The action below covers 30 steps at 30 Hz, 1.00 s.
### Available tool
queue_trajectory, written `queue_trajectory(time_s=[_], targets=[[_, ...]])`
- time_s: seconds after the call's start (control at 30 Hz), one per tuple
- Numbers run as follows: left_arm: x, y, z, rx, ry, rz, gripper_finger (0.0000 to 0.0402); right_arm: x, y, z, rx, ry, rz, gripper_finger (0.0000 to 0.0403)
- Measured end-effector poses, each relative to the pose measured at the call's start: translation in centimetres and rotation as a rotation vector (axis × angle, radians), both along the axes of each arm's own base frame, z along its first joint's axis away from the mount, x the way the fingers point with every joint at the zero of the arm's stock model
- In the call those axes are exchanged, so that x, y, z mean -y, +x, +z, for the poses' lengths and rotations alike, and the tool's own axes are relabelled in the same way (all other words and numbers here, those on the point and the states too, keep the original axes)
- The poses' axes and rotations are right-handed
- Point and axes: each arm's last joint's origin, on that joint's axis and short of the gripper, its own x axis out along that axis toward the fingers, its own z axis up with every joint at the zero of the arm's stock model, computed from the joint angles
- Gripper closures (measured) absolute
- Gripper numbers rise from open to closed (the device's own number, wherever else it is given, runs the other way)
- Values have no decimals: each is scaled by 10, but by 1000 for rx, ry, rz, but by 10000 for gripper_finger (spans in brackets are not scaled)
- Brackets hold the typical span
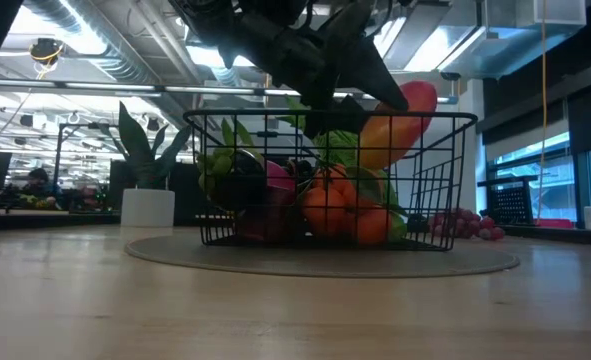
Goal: Build produce basket
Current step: Put the red mango into the black wire basket, then put the right red grapes into the black wire basket
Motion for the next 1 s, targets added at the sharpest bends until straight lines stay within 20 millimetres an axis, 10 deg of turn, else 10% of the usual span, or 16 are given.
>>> queue_trajectory(time_s=[0.47,1.0], targets=[[-1,-2,7,28,89,-26,97,0,0,0,-1,0,0,297],[-2,-57,95,98,163,53,99,0,1,0,8,-2,0,297]])
